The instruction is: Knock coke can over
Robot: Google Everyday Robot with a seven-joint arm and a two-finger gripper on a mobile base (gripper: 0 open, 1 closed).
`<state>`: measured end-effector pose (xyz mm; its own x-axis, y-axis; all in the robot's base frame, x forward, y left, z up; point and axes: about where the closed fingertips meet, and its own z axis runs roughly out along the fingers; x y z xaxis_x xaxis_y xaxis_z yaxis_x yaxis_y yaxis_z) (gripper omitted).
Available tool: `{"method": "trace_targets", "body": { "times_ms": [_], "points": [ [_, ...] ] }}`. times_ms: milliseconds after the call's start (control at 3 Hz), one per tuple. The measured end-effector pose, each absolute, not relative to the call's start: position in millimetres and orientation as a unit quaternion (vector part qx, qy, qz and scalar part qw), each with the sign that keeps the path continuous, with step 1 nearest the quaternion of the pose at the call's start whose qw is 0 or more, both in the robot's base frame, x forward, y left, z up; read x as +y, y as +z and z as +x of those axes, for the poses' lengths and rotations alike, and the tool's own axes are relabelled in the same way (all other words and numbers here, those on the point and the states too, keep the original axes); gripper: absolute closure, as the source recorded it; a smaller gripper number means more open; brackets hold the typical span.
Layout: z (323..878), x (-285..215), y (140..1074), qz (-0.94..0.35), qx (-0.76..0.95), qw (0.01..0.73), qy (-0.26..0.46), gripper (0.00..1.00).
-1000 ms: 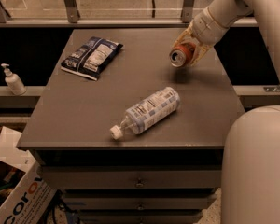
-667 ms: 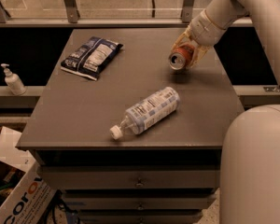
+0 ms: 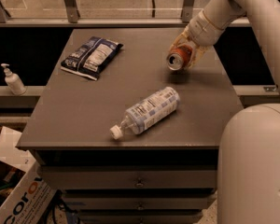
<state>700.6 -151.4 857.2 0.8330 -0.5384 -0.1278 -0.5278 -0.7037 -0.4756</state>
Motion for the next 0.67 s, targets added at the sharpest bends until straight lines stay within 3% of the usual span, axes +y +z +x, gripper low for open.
{"method": "trace_targets", "body": {
  "times_ms": [333,667],
  "points": [
    [699.7,-150.6,857.3,-0.922,0.29,0.256,-0.004,0.12],
    [699.3,-149.8,857.9,-0.921,0.292,0.257,0.0,0.0]
  ]
}}
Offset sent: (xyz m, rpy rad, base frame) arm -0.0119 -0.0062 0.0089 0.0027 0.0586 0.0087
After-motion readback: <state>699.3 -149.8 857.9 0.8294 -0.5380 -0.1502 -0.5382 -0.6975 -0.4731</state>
